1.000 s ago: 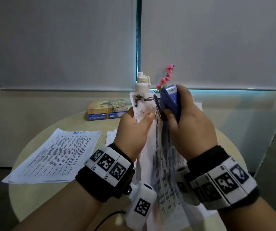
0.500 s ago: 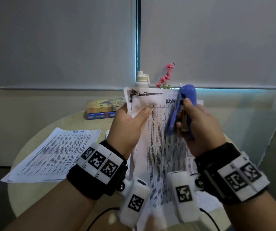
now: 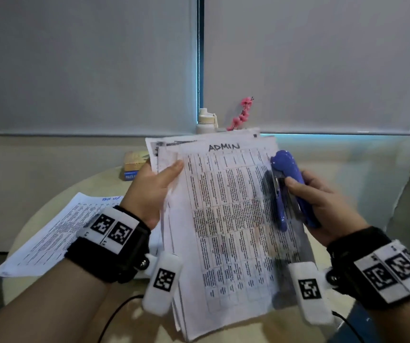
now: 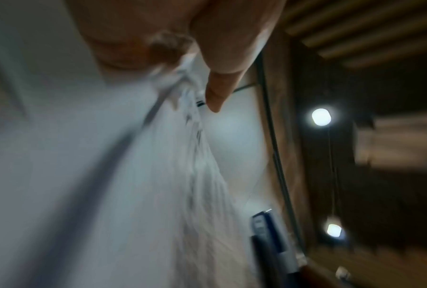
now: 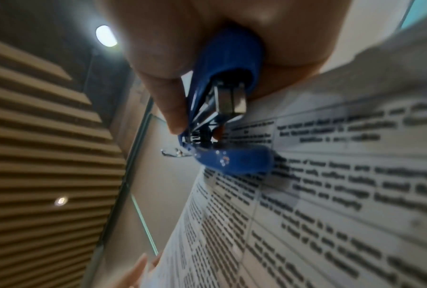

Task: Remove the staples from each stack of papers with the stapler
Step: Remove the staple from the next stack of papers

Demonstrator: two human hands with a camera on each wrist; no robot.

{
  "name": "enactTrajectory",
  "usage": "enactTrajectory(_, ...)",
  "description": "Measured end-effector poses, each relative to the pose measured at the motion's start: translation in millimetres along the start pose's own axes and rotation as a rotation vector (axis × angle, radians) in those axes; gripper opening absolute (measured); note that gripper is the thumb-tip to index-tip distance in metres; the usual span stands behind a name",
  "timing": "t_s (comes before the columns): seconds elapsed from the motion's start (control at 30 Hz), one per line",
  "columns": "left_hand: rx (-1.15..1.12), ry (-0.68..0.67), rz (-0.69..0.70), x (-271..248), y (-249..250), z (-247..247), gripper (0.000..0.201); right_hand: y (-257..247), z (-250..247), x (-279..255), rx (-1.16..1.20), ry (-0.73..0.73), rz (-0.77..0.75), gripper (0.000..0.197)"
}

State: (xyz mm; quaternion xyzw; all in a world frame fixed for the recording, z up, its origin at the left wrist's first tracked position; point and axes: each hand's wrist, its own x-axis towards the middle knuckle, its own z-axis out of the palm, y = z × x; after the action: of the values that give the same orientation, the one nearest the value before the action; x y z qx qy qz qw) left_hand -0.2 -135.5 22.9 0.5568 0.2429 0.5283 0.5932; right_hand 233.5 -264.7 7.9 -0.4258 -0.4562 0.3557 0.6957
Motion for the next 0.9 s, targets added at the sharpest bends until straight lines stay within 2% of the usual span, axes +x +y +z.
enactTrajectory(0.07,0.228,0.085,0.112,8,5,-11,0.042,-2,-1,-1,-0.152,0.016,-0.047,0.077)
enactTrajectory(0.13,0.517,0.114,0.256,15,20,-17,0.057,-8,0,-5,-0.273,-0.020,-0.083,0.069)
enactTrajectory(0.2,0.724,0.010,0.326,19,41,-8,0.066,-15,4,-7,-0.384,-0.094,-0.113,0.058)
enactTrajectory(0.27,0.915,-0.147,0.272,24,58,9,0.072,-21,11,-9,-0.469,-0.179,-0.141,0.034)
enactTrajectory(0.3,0.978,-0.245,0.203,29,64,17,0.074,-24,14,-10,-0.496,-0.217,-0.151,0.028)
enactTrajectory(0.4,0.935,-0.552,-0.100,37,73,31,0.063,-28,19,-12,-0.546,-0.288,-0.164,0.032)
enactTrajectory(0.47,0.876,-0.632,-0.187,40,69,31,0.053,-29,22,-13,-0.560,-0.283,-0.167,0.033)
enactTrajectory(0.57,0.708,-0.633,-0.255,38,62,30,0.045,-27,24,-12,-0.681,-0.196,-0.224,0.050)
enactTrajectory(0.67,0.647,-0.650,-0.284,37,58,28,0.048,-32,34,-13,-0.949,-0.051,-0.354,0.037)
enactTrajectory(0.77,0.601,-0.663,-0.293,36,55,27,0.041,-37,45,-16,-1.217,0.020,-0.496,0.036)
enactTrajectory(0.9,0.519,-0.665,-0.311,34,52,28,0.027,-38,49,-17,-1.339,0.030,-0.565,0.037)
